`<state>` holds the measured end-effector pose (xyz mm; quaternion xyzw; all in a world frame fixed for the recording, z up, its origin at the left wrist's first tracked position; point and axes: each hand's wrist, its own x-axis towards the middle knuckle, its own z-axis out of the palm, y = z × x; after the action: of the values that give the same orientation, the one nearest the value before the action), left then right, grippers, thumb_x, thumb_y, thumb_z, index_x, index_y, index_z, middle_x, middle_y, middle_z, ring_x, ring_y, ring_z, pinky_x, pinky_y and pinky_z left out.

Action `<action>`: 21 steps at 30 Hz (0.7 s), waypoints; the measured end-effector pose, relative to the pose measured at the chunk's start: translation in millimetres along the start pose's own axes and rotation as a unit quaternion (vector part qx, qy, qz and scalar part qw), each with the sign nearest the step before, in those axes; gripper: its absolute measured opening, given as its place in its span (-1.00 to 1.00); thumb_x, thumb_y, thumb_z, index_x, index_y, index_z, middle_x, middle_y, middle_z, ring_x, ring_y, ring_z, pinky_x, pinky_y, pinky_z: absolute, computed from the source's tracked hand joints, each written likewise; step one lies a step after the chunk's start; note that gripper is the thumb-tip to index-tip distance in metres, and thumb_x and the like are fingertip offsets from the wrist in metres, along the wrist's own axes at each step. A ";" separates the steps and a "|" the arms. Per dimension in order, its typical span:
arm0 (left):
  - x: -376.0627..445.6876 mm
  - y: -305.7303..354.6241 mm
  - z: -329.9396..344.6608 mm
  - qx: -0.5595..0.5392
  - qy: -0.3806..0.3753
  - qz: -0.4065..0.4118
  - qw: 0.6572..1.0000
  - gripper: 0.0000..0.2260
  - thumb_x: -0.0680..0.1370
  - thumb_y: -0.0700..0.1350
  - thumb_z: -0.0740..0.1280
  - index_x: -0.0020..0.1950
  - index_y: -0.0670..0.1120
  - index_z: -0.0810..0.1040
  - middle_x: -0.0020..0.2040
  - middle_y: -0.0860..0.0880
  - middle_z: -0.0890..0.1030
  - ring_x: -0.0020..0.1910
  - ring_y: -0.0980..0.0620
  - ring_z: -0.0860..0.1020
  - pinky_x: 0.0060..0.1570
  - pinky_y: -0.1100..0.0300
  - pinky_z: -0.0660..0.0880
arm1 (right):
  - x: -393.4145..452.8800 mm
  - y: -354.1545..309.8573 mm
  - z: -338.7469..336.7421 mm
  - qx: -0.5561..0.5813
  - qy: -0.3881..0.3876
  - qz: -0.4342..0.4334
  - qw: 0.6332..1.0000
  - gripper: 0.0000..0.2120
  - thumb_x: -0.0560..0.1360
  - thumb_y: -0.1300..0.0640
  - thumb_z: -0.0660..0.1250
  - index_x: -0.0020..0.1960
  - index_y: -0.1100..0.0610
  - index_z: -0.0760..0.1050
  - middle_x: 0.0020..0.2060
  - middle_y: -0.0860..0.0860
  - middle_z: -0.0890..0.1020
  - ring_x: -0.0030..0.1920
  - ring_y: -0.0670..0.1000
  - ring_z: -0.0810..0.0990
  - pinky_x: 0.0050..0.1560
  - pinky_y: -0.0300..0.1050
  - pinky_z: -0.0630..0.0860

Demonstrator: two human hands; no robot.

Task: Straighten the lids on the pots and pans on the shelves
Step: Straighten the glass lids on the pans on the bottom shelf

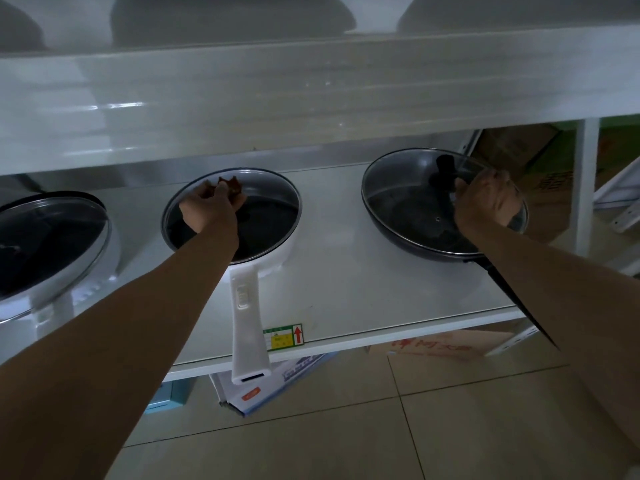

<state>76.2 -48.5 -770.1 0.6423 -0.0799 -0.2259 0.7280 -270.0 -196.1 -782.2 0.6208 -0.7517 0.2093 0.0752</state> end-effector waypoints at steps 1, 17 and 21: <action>-2.8 1.4 -0.4 0.000 0.000 0.005 1.000 -0.83 0.55 -0.18 0.37 -0.20 0.05 0.55 -0.05 -0.07 0.72 -0.32 0.05 0.71 -0.34 0.29 0.60 | -0.1 0.3 -1.0 -0.006 0.003 0.000 1.000 -0.51 0.58 -0.07 0.20 0.28 0.33 0.41 0.21 0.30 0.49 0.20 0.30 0.47 0.23 0.19 0.36; -51.5 15.5 4.1 0.077 -0.071 0.098 0.990 -0.75 0.54 -0.08 0.38 0.19 -0.14 0.55 -0.09 -0.16 0.64 -0.30 -0.02 0.56 -0.31 0.15 0.56 | -54.2 -53.3 -33.8 -0.017 0.009 -0.149 0.989 -0.51 0.61 -0.08 0.11 0.36 0.27 0.36 0.36 0.26 0.38 0.36 0.23 0.37 0.45 0.19 0.16; -73.3 14.2 2.5 0.076 -0.079 0.060 0.992 -0.80 0.54 -0.15 0.36 0.07 -0.24 0.62 -0.37 -0.05 0.55 -0.61 0.18 0.43 -0.61 0.37 0.39 | -72.0 -78.6 -45.7 0.001 -0.005 -0.168 0.986 -0.57 0.60 -0.07 0.12 0.25 0.25 0.42 0.24 0.23 0.45 0.23 0.23 0.44 0.32 0.16 0.28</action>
<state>13.5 -18.0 -743.2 0.6701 -0.1925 -0.2249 0.6807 -185.2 -123.7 -750.5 0.7392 -0.6372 0.1910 0.1051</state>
